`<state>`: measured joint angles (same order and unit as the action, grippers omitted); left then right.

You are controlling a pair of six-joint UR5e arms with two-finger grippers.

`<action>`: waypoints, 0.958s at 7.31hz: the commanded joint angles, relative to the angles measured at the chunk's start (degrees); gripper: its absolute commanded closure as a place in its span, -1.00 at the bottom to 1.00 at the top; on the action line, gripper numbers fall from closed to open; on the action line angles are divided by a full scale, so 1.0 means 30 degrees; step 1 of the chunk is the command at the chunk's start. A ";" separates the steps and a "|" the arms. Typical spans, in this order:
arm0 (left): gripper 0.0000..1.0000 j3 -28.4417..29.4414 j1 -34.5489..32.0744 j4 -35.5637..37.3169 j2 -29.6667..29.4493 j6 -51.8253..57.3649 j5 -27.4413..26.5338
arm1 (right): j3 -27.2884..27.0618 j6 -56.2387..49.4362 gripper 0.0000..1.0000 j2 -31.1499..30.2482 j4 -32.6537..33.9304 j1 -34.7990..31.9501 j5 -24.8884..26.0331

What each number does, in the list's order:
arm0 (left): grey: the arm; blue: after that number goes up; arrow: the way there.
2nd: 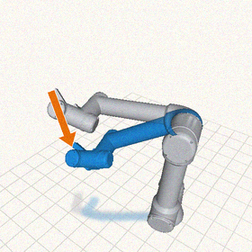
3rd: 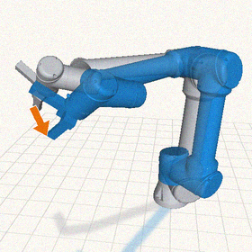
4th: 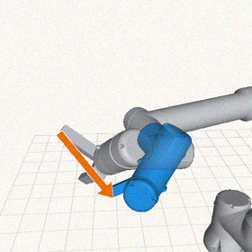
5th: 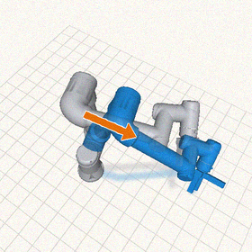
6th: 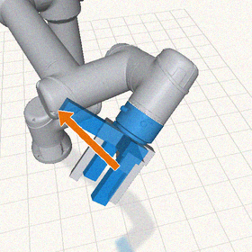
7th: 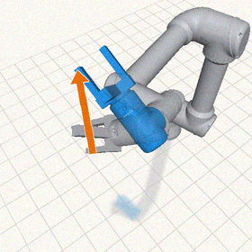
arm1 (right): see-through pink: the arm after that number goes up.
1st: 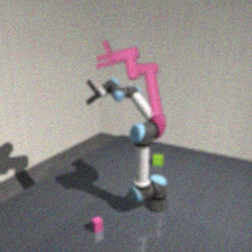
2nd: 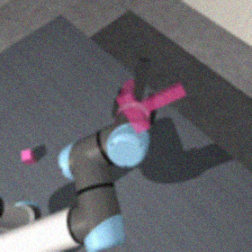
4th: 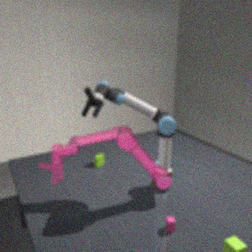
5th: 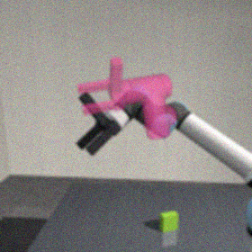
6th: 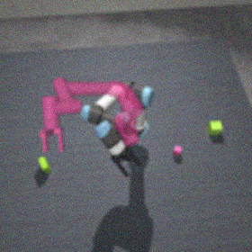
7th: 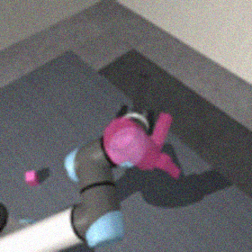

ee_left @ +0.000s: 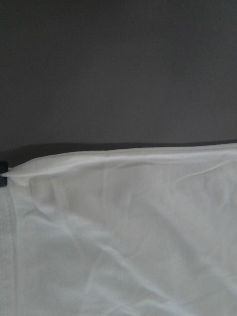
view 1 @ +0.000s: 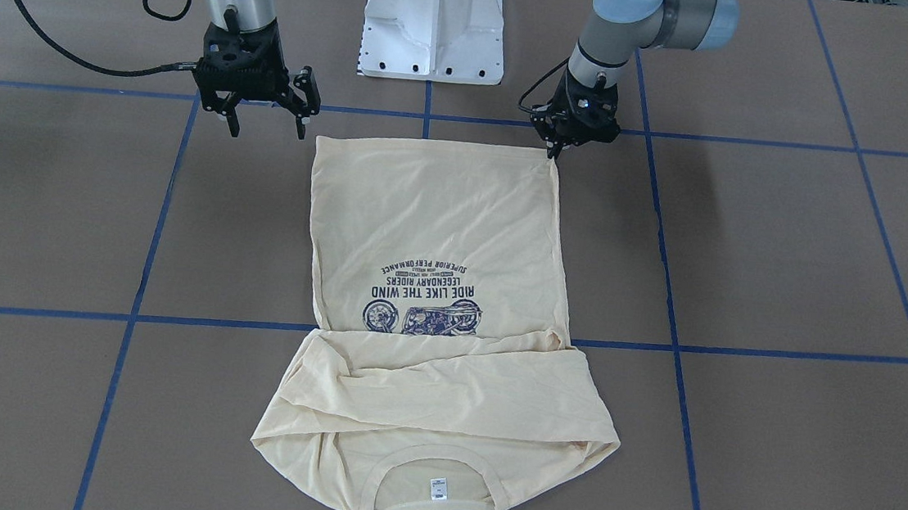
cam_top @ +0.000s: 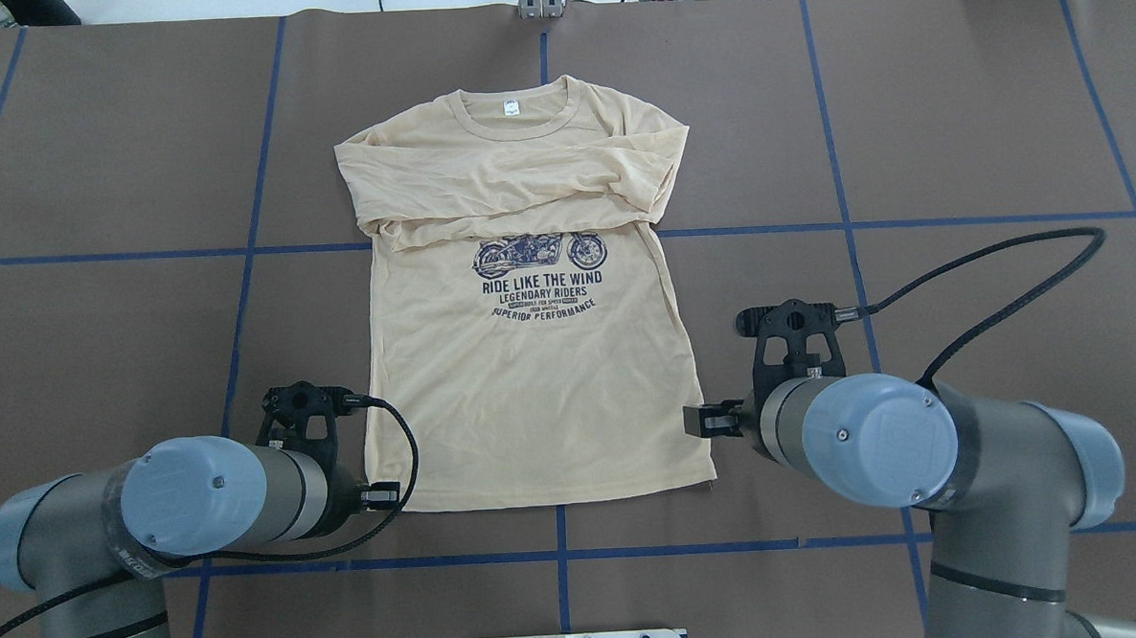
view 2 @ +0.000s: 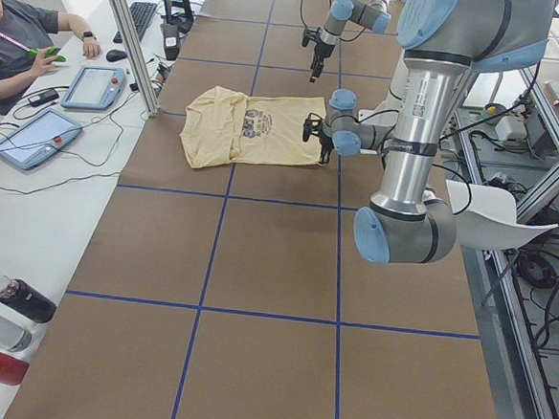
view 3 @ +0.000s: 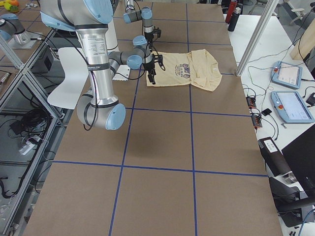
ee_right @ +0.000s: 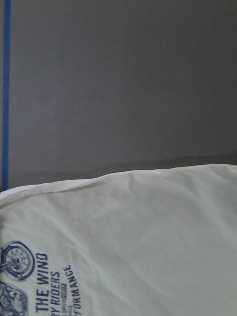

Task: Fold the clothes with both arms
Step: 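Lower both grippers onto the hem corners nearest the robot and grasp them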

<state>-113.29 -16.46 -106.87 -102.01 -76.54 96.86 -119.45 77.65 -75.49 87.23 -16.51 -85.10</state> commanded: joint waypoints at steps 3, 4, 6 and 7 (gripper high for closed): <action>1.00 -0.0117 0.0008 0.0000 -0.0011 -0.0005 -0.0029 | 0.1610 0.0778 -0.36 0.0055 -0.1536 0.2339 0.1854; 1.00 -0.0146 0.0008 0.0000 -0.0011 -0.0005 -0.0058 | 0.1758 0.0778 -0.32 0.0055 -0.1536 0.2369 0.1825; 1.00 -0.0117 0.0008 0.0000 -0.0011 -0.0005 -0.0059 | 0.1905 0.0778 -0.19 0.0084 -0.1536 0.2457 0.1883; 1.00 -0.0117 0.0008 0.0000 -0.0011 -0.0005 -0.0059 | 0.1906 0.0778 -0.09 0.0055 -0.1536 0.2457 0.1883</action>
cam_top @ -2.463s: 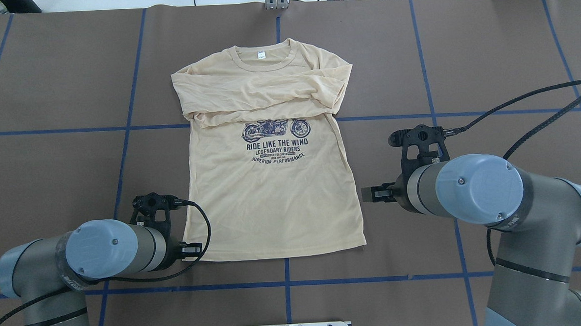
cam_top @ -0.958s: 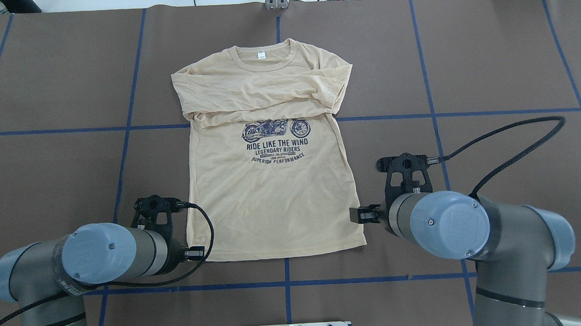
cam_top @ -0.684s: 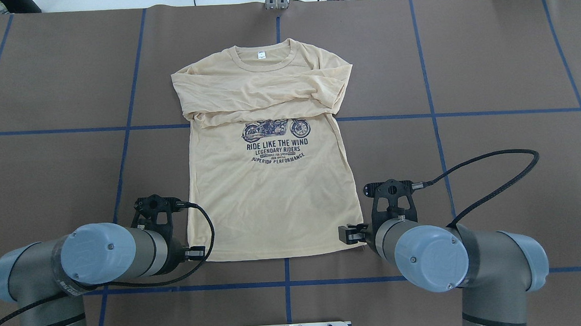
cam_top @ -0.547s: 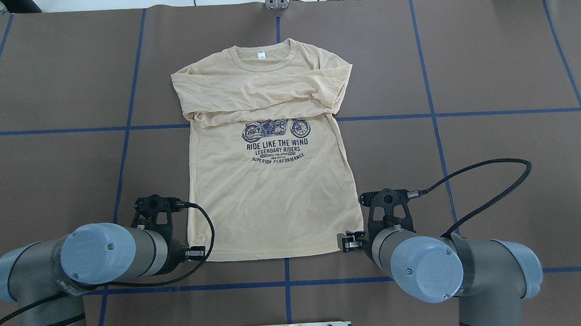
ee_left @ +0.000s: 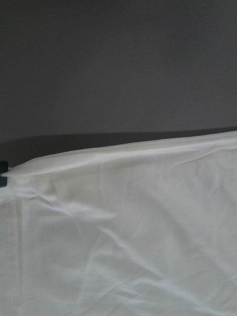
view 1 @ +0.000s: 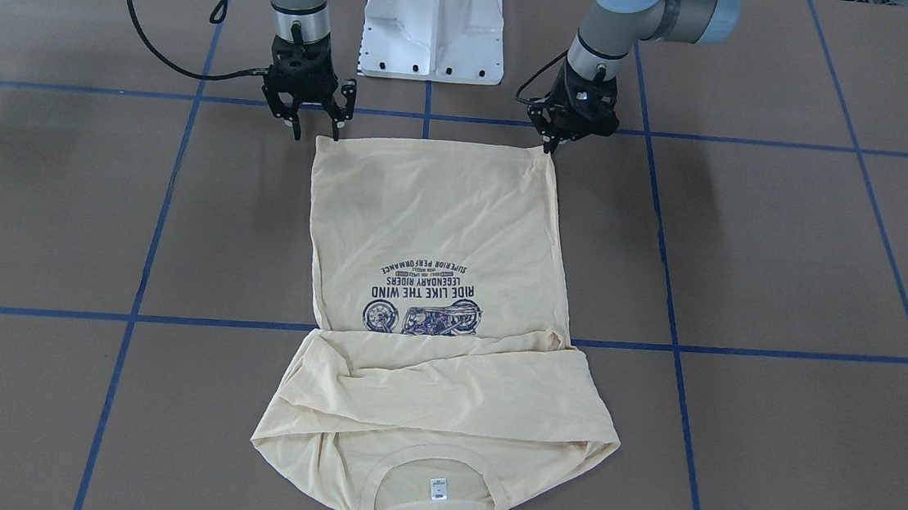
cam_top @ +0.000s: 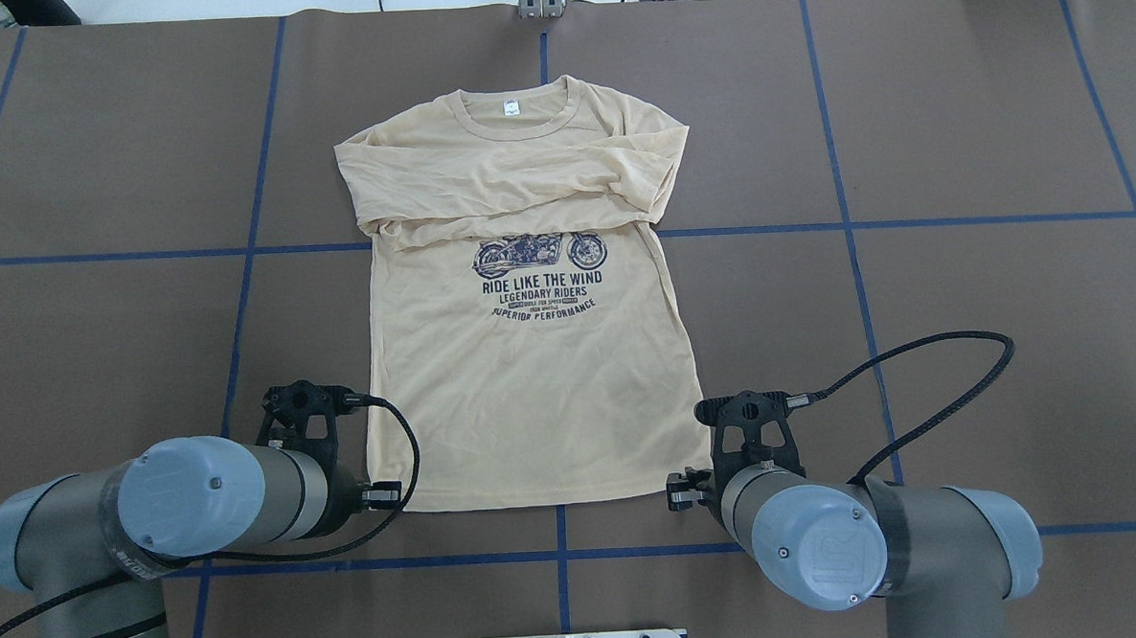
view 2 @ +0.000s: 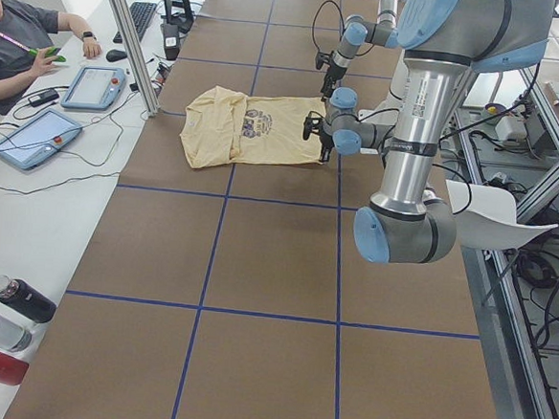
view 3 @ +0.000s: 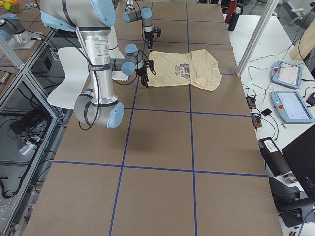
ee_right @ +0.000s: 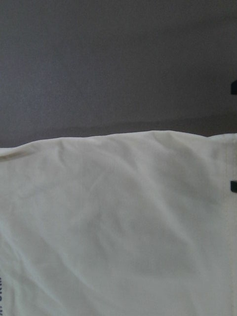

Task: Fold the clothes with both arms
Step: 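Lower both grippers onto the hem corners nearest the robot and grasp them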

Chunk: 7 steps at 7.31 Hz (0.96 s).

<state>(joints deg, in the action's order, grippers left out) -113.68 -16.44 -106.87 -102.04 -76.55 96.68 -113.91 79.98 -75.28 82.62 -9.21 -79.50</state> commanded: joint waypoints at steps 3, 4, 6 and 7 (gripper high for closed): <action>1.00 -0.0017 0.0000 0.0000 0.0000 0.0000 -0.0001 | 0.0207 0.0146 -0.07 0.0046 -0.0030 0.0023 -0.0014; 1.00 -0.0017 0.0000 0.0000 0.0000 0.0000 0.0028 | 0.0208 0.0176 -0.01 0.0046 -0.0030 0.0023 -0.0014; 1.00 -0.0104 0.0000 0.0000 0.0000 0.0000 0.0028 | 0.0208 0.0642 0.28 0.0075 -0.0030 0.0023 -0.0014; 1.00 -0.0163 0.0000 0.0000 0.0029 0.0000 0.0028 | 0.0208 0.0703 0.30 0.0075 -0.0030 0.0052 -0.0014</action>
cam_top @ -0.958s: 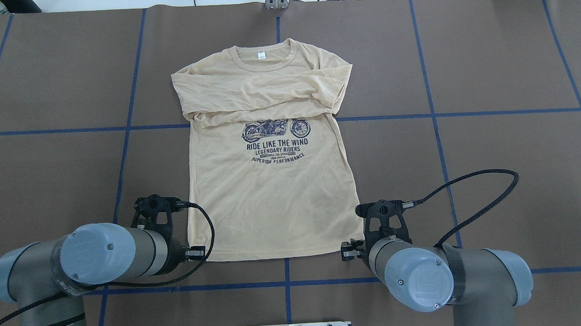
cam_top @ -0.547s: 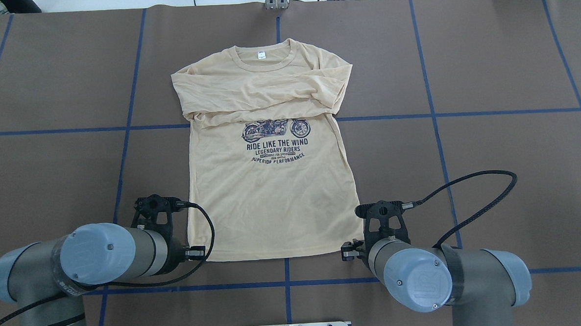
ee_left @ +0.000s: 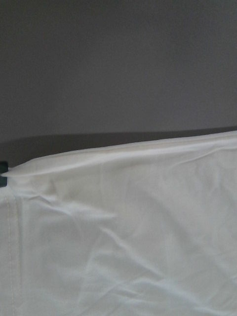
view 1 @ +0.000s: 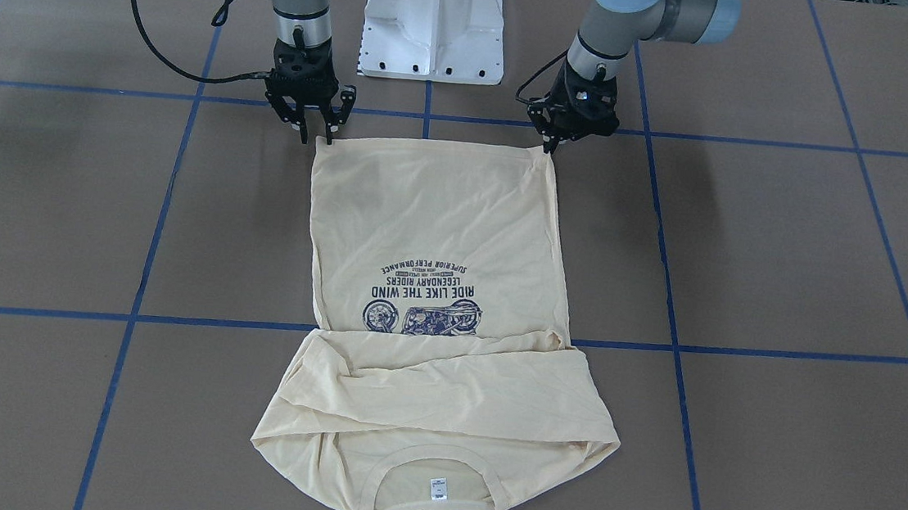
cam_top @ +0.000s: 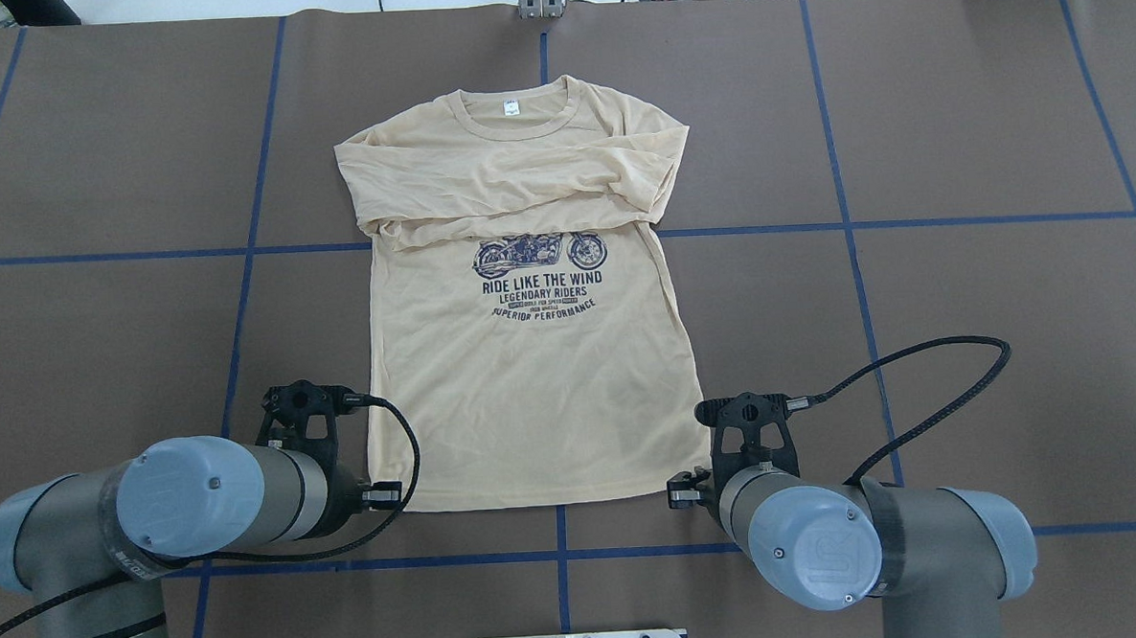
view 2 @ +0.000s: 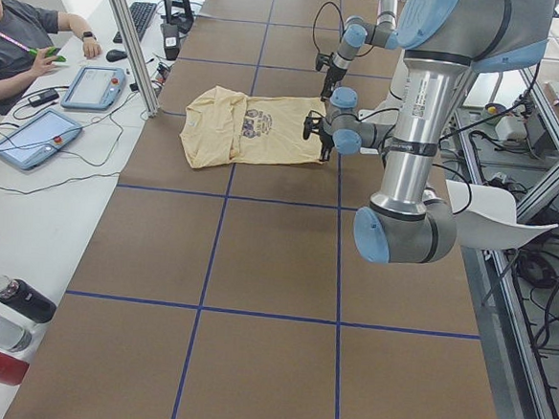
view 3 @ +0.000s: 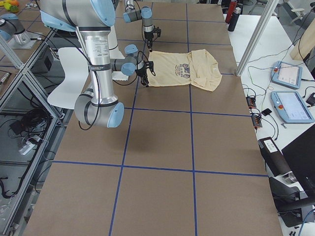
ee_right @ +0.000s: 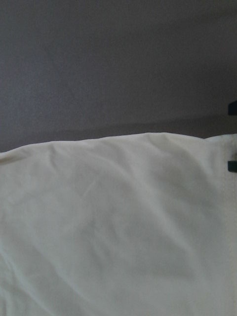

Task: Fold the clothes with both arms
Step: 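Lower both grippers onto the hem corners nearest the robot and grasp them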

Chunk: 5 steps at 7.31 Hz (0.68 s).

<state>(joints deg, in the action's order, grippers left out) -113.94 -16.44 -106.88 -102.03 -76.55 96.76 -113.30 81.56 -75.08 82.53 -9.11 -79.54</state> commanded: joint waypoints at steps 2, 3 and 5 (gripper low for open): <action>1.00 -0.0133 -0.0029 0.0000 0.0025 0.0000 0.0031 | 0.0031 0.0147 0.23 0.0006 0.0000 0.0019 0.0000; 1.00 -0.0163 -0.0029 0.0000 0.0025 0.0000 0.0031 | 0.0031 0.0147 0.23 0.0006 0.0000 0.0019 0.0000; 1.00 -0.0163 -0.0029 0.0000 0.0025 0.0000 0.0031 | 0.0089 0.0118 0.23 0.0006 0.0000 0.0019 0.0000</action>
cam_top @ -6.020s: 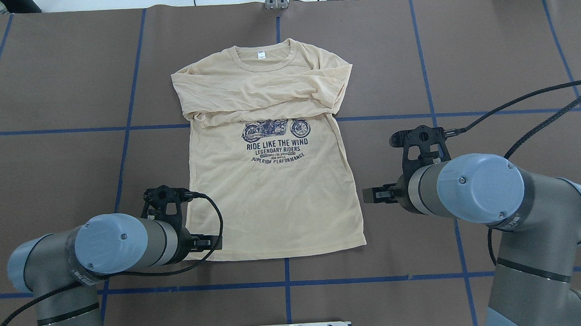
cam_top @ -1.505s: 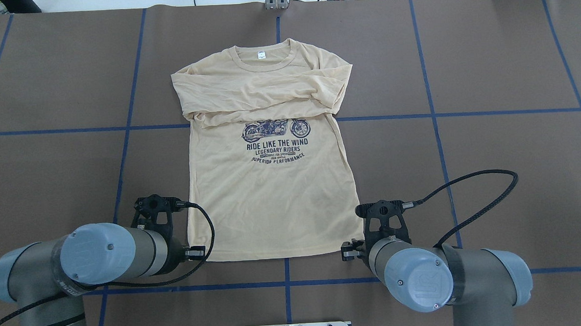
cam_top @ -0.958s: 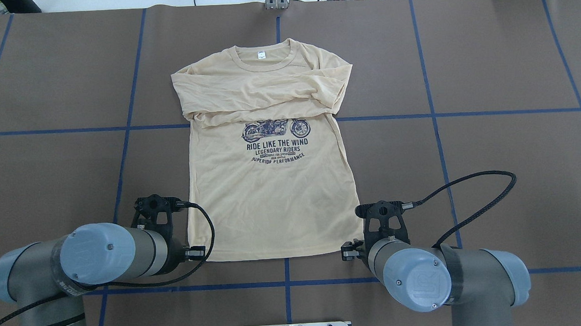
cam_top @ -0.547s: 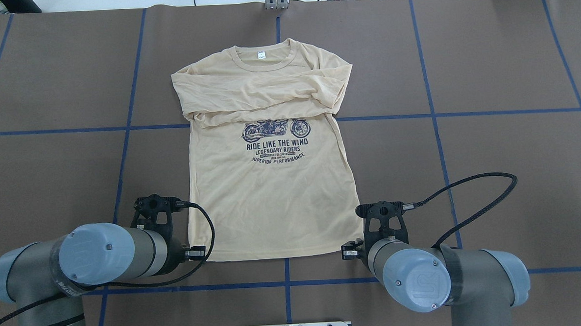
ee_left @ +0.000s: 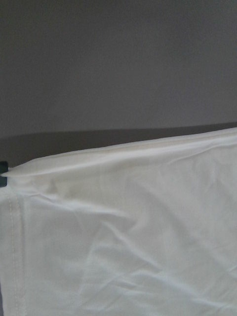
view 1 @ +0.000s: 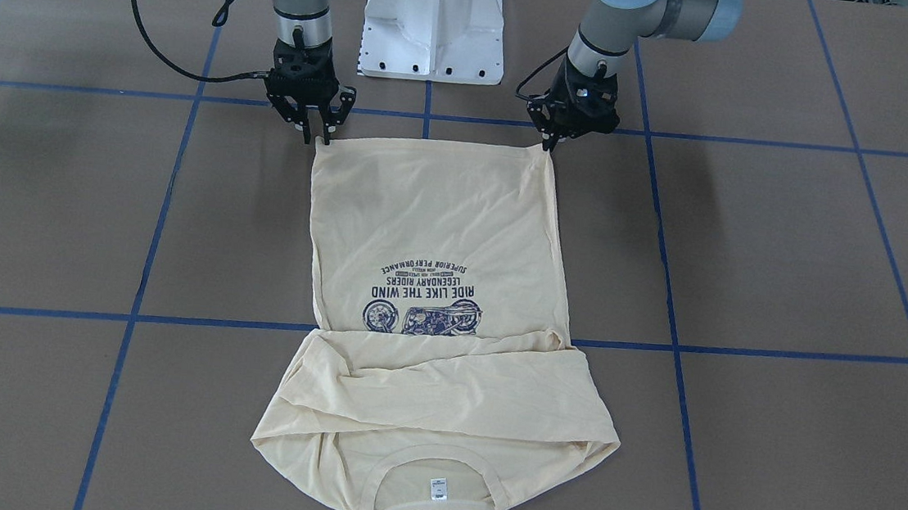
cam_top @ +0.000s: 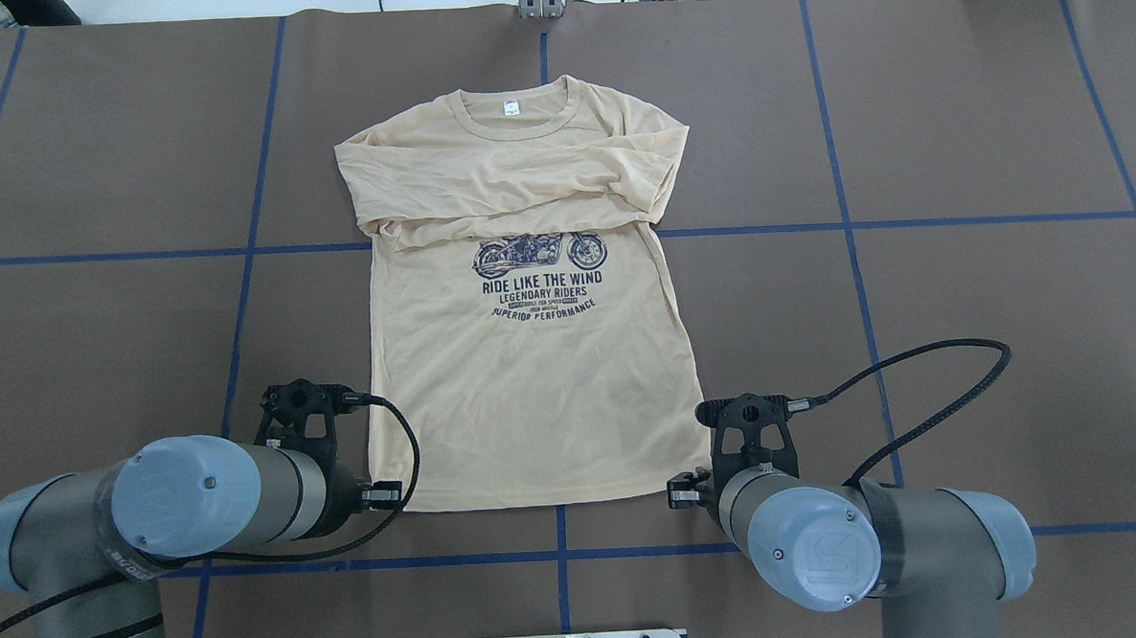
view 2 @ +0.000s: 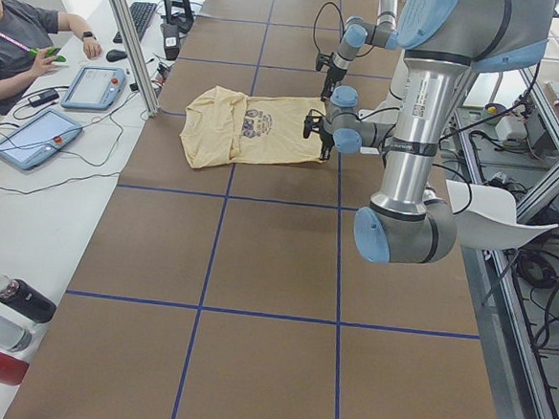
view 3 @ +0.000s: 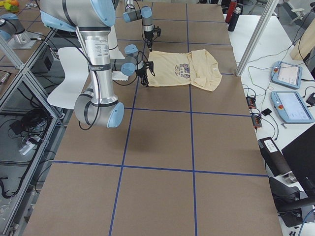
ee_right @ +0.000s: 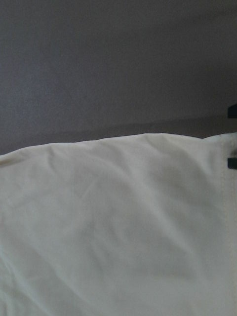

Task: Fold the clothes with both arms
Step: 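Lower both grippers onto the hem corners nearest the robot and grasp them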

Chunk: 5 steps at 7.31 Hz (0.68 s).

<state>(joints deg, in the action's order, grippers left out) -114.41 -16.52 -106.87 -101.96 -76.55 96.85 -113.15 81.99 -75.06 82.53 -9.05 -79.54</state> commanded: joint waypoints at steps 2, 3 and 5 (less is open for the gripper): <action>1.00 0.0020 -0.0003 0.0000 0.0031 0.0029 0.0001 | 0.0129 -0.0024 0.24 0.0262 0.0000 0.0001 0.0000; 1.00 0.0020 -0.0003 0.0000 0.0031 0.0029 0.0030 | 0.0129 -0.0024 0.26 0.0263 0.0000 0.0001 0.0029; 1.00 0.0020 -0.0003 0.0000 0.0002 0.0058 0.0030 | 0.0275 -0.0024 0.48 0.0263 0.0000 0.0001 0.0029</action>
<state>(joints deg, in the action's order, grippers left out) -114.35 -16.52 -106.87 -101.88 -76.45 96.93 -112.64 81.91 -74.30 82.53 -9.05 -79.46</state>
